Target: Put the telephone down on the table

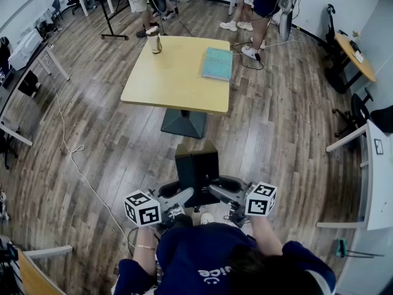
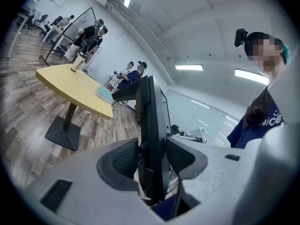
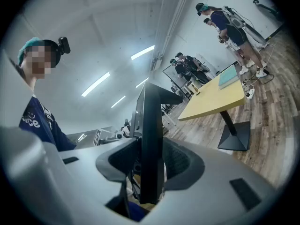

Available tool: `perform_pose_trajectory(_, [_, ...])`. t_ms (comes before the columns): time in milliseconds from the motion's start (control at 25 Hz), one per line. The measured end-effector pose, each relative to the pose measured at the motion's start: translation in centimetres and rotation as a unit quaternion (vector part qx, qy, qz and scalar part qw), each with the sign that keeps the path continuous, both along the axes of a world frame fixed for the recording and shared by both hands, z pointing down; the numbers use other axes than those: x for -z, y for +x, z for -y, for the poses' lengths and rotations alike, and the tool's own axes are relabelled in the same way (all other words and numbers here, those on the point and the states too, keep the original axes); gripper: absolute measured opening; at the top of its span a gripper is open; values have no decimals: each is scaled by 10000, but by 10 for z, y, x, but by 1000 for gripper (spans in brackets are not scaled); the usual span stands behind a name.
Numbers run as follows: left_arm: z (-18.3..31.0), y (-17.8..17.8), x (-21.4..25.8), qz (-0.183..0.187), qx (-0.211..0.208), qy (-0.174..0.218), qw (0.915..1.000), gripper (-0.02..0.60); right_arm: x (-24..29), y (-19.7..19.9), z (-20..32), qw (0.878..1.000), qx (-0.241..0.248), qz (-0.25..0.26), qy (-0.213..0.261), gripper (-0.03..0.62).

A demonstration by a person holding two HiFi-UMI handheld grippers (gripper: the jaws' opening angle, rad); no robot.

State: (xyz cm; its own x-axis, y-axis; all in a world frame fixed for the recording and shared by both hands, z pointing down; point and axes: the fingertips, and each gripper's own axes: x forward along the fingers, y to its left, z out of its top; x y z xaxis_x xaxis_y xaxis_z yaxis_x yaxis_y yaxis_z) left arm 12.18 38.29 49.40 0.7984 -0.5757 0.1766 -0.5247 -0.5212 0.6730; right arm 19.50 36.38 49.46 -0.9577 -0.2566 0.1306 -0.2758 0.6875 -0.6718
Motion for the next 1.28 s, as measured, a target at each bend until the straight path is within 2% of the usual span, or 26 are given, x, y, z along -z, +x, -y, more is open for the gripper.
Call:
perform_pose_trajectory(320, [2,-11,0,26,-100,71,9999,183,-3,-10,-1,9998,-175,70,-114,181])
perform_pose_trajectory(640, [12,-46,-2,-95,-277,90,9995,183,-3,-42,8,9983,-523,216,-119,181])
perform_pose_trajectory(960, [17,-81,-19,-259,-287,-79,9992,183,-15,-76,14,9966,-774,215,-166,179])
perform_pose_trajectory(1280, [33,-99,-29,-318,-182,-216,9991,183,-25,-94,31,9969,-696,202,-313,178])
